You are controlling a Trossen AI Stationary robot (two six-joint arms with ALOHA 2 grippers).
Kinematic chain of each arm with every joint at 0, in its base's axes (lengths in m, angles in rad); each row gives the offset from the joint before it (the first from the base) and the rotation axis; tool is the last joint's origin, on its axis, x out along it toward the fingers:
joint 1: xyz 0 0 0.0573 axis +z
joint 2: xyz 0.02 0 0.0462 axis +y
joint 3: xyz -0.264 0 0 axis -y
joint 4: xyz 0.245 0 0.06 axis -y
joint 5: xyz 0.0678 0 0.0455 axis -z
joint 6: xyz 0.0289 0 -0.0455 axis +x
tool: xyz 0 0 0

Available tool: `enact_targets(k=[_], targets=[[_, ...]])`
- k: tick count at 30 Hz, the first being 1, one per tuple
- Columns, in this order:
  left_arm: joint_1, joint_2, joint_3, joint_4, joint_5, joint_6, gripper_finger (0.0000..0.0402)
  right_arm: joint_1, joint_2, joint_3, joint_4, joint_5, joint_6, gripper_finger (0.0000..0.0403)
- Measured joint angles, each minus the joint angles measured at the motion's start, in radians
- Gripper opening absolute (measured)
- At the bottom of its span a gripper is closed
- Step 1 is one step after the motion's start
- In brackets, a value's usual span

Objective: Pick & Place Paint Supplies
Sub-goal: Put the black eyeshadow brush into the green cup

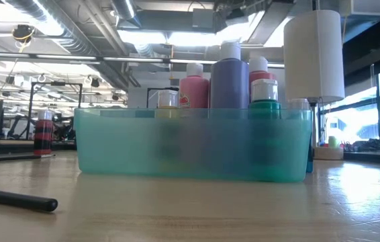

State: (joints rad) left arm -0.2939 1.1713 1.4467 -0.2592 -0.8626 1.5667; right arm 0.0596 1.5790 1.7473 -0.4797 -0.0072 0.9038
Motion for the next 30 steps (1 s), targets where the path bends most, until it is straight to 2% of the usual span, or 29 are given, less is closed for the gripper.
enact_targets(k=[3,6,10,19,30], targets=[[0.003,0.0,0.0,0.0,0.081,-0.024,0.0133,0.0,0.0,0.0,0.0,-0.022,-0.003,0.0],[0.003,0.001,0.0,0.002,0.148,0.015,0.0153,0.0,0.0,0.0,-0.001,-0.023,-0.003,0.0],[0.013,0.017,0.001,-0.012,0.128,0.108,0.017,0.0,0.0,0.0,-0.001,-0.023,-0.007,0.0],[0.076,0.05,0.001,-0.009,0.124,0.249,0.0173,0.0,0.0,0.0,-0.002,-0.031,-0.007,0.0],[0.144,0.071,0.001,0.007,0.183,0.298,0.0173,0.0,0.0,0.0,-0.002,-0.034,-0.006,0.0]])
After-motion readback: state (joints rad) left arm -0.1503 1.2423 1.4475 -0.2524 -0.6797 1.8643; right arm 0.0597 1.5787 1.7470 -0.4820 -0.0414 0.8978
